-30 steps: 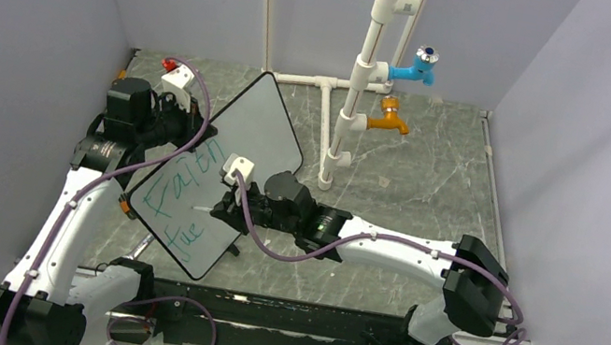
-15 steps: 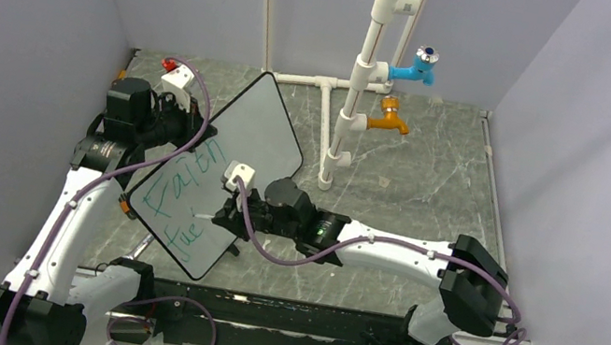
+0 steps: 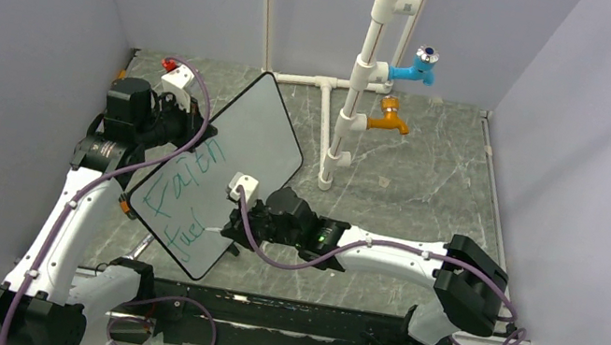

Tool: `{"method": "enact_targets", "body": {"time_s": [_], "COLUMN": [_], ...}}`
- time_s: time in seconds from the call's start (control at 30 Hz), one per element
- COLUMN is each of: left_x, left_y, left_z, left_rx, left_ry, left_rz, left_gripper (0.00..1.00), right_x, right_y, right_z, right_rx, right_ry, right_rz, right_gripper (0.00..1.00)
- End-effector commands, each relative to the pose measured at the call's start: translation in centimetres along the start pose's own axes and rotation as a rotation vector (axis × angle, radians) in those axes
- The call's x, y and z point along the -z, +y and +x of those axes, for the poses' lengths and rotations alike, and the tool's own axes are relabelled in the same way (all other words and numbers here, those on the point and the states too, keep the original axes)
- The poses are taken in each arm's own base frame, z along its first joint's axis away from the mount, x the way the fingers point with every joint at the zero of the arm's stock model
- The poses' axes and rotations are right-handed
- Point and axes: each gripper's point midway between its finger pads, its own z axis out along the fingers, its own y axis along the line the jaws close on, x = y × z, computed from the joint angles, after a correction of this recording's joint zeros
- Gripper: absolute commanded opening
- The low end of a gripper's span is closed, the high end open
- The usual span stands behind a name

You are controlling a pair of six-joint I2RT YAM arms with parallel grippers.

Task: Write a sentence on the whiteboard

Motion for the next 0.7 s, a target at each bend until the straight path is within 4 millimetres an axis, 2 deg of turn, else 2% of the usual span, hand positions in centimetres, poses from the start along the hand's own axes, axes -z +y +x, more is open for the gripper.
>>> {"method": "enact_targets", "body": {"time_s": [0.0,0.3,0.67], "left_x": [-0.1,-0.1,-0.1], "left_y": [1.8,1.8,1.8], "left_z": [2.8,2.7,2.8], "left_rx": [-0.087,-0.087,-0.086], "left_ry": [0.088,0.087,0.088], "left_rz": [-0.064,-0.064,-0.065], "left_gripper": [0.00,0.00,0.00], "right_x": [0.0,0.2,0.2], "right_y": [-0.8,-1.4,-2.1], "right_z": [-1.1,-1.3,-4.3], "right_rx": [-0.005,0.012,0.068], "right_ry": [-0.055,-0.053,-0.091], "right_rz": [0.039,0.073,0.112], "right_gripper": [0.00,0.00,0.00]}}
